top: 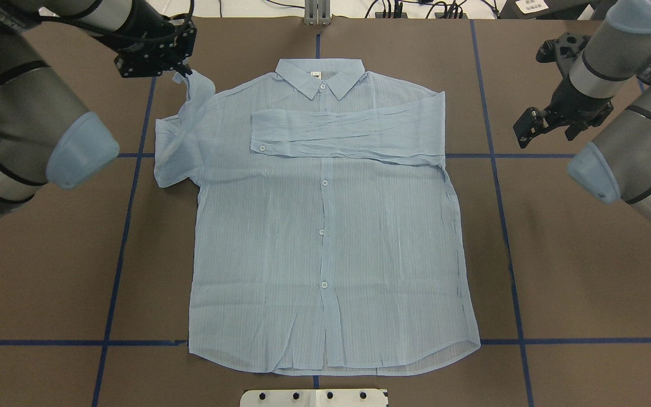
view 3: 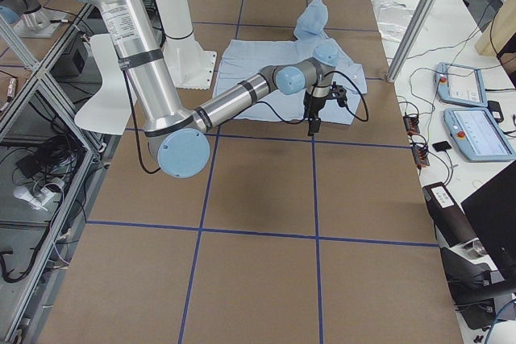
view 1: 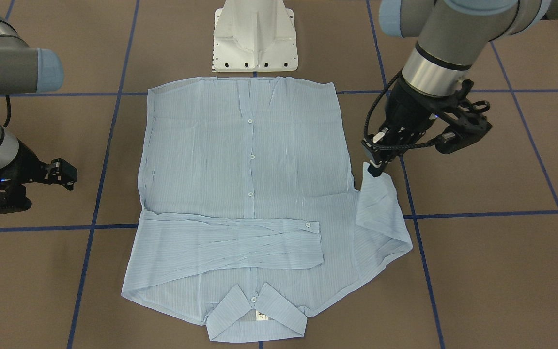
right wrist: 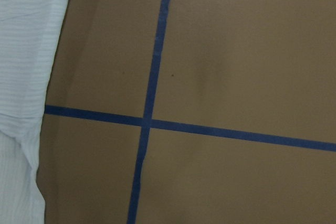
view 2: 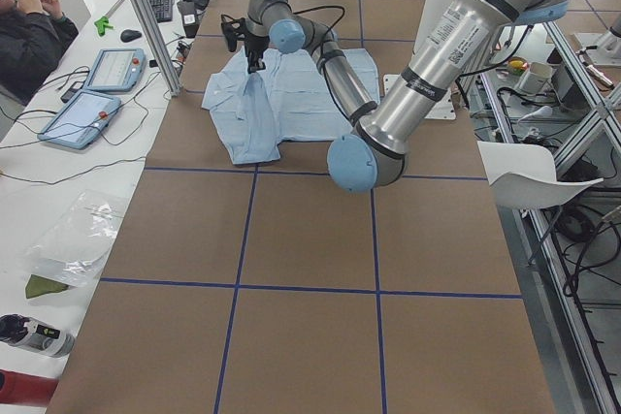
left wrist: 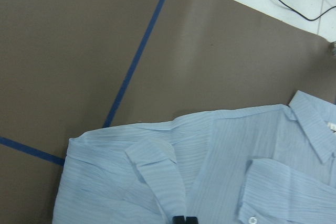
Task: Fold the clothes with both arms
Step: 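Fold the cuff across the chest with the left gripper while the right withdraws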
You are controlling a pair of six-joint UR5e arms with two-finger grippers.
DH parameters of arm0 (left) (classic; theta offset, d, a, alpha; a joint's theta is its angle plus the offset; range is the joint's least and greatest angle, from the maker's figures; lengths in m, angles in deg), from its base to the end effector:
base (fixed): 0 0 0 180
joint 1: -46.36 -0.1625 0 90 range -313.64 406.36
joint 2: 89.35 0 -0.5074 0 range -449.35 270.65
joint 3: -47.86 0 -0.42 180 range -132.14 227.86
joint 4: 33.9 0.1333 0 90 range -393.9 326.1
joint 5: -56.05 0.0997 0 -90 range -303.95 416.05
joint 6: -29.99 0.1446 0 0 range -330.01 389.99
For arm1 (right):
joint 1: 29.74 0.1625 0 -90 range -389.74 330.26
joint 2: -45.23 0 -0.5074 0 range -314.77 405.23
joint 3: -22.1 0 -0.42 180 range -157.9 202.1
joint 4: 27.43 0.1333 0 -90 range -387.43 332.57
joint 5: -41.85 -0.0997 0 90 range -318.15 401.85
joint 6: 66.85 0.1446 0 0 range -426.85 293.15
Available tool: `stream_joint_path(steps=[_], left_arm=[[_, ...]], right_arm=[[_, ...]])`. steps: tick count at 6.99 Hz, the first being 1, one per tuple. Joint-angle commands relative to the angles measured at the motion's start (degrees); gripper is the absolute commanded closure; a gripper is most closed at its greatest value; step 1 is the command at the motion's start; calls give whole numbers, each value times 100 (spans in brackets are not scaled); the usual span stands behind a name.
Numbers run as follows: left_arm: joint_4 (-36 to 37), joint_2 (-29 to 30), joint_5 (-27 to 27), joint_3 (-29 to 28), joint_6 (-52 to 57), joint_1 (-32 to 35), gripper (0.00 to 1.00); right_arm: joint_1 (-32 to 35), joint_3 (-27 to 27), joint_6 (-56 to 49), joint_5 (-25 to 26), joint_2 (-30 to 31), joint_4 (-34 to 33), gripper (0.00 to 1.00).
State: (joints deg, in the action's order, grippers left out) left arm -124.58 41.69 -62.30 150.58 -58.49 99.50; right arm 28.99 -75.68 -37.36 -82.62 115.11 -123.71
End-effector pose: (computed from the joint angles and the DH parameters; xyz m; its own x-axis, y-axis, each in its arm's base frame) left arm 0.3940 -0.6332 0.1994 0.3613 -0.4429 -0.8205 0.4630 0.8490 -0.2545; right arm -0.3102 -0.6099 0.5165 0.7567 -0.1365 0.6394 0.1264 0.9901 0.0617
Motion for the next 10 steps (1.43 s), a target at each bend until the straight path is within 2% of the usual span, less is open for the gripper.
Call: stream_joint_path(steps=[1, 2, 3, 5, 7, 10], left_arm=[[-324, 1025, -197, -680, -1516, -346, 100], [-1154, 1282, -189, -1293, -2306, -557, 100], [-1711, 1293, -180, -1647, -2680, -646, 100], [-1813, 1249, -110, -1765, -2981, -874, 100], [-2538, 1327, 520, -2192, -3577, -1374, 100], [-3216, 1890, 1505, -3467, -3947, -2192, 100]], right_arm=[[78, 21, -145, -25, 139, 3, 0], [78, 39, -198, -16, 157, -5, 0], [78, 48, -207, -7, 174, 3, 0], [69, 57, -207, 2, 175, -5, 0], [69, 74, -207, 2, 175, -5, 0], [69, 109, -181, 2, 175, -5, 0]])
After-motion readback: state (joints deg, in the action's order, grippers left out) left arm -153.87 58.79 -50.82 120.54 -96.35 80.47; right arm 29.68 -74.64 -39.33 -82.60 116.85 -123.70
